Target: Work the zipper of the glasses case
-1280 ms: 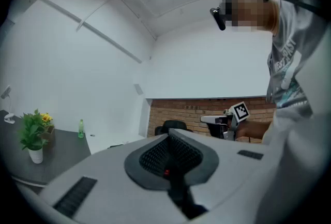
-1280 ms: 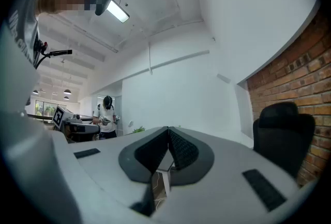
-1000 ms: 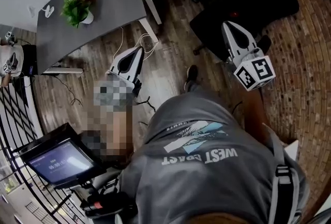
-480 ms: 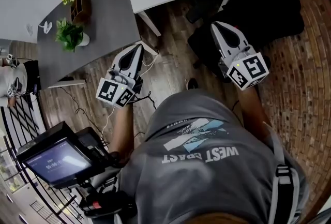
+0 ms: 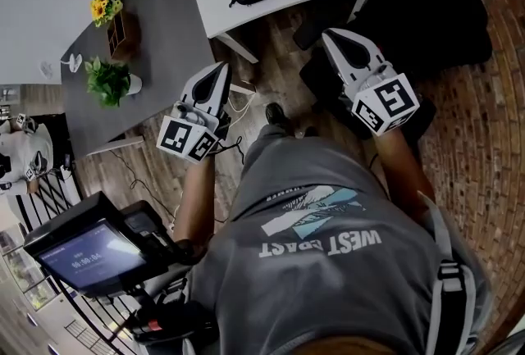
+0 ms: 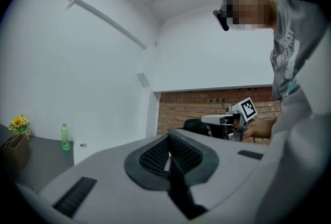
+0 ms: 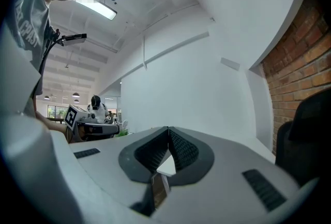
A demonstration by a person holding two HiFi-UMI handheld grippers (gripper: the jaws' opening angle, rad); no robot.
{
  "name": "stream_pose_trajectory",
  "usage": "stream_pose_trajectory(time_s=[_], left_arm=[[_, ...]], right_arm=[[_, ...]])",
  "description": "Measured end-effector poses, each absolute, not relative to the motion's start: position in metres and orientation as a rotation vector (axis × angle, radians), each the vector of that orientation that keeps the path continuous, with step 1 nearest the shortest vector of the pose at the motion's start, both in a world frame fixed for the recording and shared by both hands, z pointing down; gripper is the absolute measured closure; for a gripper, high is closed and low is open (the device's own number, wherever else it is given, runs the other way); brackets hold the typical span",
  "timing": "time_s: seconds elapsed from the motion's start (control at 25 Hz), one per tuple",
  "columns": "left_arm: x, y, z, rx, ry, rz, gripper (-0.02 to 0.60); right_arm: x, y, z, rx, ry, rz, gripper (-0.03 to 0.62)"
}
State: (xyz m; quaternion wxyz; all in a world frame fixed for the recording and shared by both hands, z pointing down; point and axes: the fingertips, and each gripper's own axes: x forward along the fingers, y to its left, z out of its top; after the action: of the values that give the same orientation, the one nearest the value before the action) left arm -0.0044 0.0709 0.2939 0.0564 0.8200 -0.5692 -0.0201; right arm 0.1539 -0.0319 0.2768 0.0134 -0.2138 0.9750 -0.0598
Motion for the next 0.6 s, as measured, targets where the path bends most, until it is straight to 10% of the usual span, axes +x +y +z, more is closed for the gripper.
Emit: stream_pose_trajectory(time_s=[0.6], left_arm=[[-0.115,-0.07,0.378,2.522,-1.619,0.099,0.578]], right_arm=[[0.039,-0.127,0.336,-0.699,3.106,-0.28,0.599]])
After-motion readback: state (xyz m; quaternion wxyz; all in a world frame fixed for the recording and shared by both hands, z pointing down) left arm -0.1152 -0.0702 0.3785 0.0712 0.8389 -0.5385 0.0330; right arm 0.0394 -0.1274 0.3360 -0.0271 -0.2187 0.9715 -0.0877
